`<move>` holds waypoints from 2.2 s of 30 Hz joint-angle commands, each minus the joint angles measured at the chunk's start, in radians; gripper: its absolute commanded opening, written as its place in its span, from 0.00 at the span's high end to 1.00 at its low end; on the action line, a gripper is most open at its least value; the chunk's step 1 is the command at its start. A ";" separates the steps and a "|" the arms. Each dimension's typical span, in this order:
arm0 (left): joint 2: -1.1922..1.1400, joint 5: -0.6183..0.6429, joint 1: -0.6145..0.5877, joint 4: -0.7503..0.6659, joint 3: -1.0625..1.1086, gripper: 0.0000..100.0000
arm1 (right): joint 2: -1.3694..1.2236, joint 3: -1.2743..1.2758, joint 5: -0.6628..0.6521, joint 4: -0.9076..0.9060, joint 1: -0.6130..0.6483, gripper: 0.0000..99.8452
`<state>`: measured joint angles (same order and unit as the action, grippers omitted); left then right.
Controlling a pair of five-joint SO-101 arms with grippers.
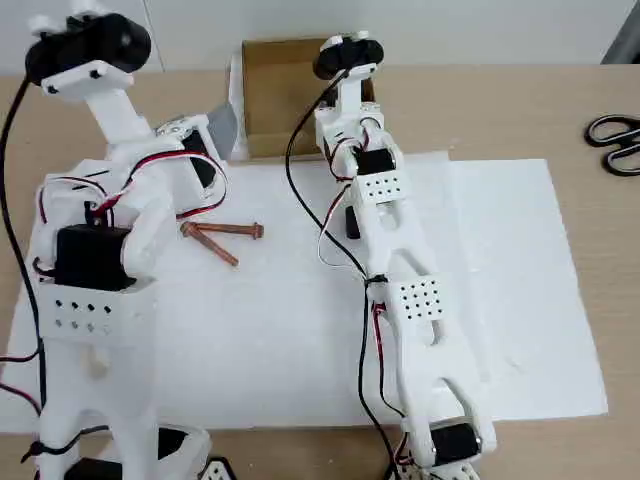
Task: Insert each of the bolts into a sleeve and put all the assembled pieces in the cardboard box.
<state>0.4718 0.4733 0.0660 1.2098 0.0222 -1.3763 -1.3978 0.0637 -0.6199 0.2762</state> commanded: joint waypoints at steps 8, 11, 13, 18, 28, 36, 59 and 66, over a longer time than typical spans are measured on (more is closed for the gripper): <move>0.008 0.008 0.008 0.005 -0.042 0.82 | 0.024 -0.270 -0.012 -0.183 0.042 0.75; 0.008 0.008 0.008 0.005 -0.042 0.82 | 0.030 -0.287 -0.014 -0.205 0.048 0.75; 0.008 0.008 0.008 0.005 -0.042 0.82 | 0.058 -0.285 -0.009 -0.225 0.047 0.75; 0.008 0.005 0.008 0.005 -0.042 0.82 | 0.183 -0.284 0.002 -0.421 0.045 0.75; 0.008 0.006 0.008 0.006 -0.041 0.82 | 0.397 -0.284 0.071 -0.987 0.044 0.75; 0.008 0.008 0.008 0.092 -0.041 0.82 | 0.443 -0.250 0.140 -1.127 0.015 0.75; 0.086 0.064 0.008 0.155 -0.039 0.82 | 1.049 0.779 0.221 -1.121 0.038 0.76; 0.087 0.064 0.008 0.269 -0.039 0.82 | 1.047 0.861 0.284 -1.116 0.125 0.76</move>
<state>0.5271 0.5317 0.0660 1.4400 0.0222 -0.3882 -0.5462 0.3245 -1.7323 0.3667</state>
